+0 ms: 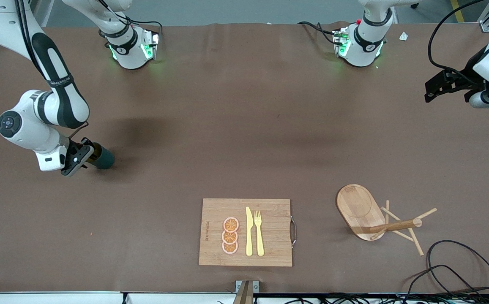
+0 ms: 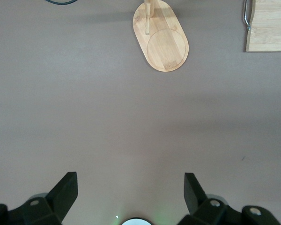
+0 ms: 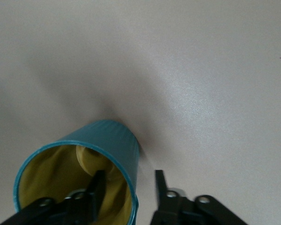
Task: Pass cup and hang on rack
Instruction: 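Close the right gripper on the teal mug's rim and lift, then carry the teal mug with the right gripper toward the table middle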
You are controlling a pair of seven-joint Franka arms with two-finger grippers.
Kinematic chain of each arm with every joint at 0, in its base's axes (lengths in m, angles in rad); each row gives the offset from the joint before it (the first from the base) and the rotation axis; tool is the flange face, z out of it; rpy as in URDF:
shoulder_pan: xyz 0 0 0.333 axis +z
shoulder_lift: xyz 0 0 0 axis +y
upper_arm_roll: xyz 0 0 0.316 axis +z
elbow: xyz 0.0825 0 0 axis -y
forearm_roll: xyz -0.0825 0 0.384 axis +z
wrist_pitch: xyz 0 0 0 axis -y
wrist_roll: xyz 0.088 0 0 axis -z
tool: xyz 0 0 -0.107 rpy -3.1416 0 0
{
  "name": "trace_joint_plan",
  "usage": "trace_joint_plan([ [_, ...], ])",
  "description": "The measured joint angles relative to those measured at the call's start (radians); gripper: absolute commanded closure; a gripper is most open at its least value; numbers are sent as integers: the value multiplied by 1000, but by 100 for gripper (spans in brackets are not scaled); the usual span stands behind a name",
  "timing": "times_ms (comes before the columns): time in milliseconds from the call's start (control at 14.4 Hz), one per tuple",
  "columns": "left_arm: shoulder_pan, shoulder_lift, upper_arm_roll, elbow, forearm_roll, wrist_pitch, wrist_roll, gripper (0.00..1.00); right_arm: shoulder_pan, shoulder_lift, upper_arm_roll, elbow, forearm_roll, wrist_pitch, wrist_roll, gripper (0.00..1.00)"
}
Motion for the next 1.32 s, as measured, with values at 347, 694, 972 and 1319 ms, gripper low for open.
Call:
trace_joint_plan([
  [347, 0, 0, 0, 0, 0, 0, 0, 0, -1, -2, -1, 3, 2, -23, 12, 100],
  [694, 0, 0, 0, 0, 0, 1, 0, 0, 77, -91, 6, 20, 4, -197, 288, 100],
  [972, 0, 1, 0, 0, 0, 1, 0, 0, 233, -182, 14, 24, 6, -310, 642, 100],
  [1319, 0, 5, 0, 0, 0, 2, 0, 0, 517, -202, 19, 97, 66, -365, 1158, 100],
])
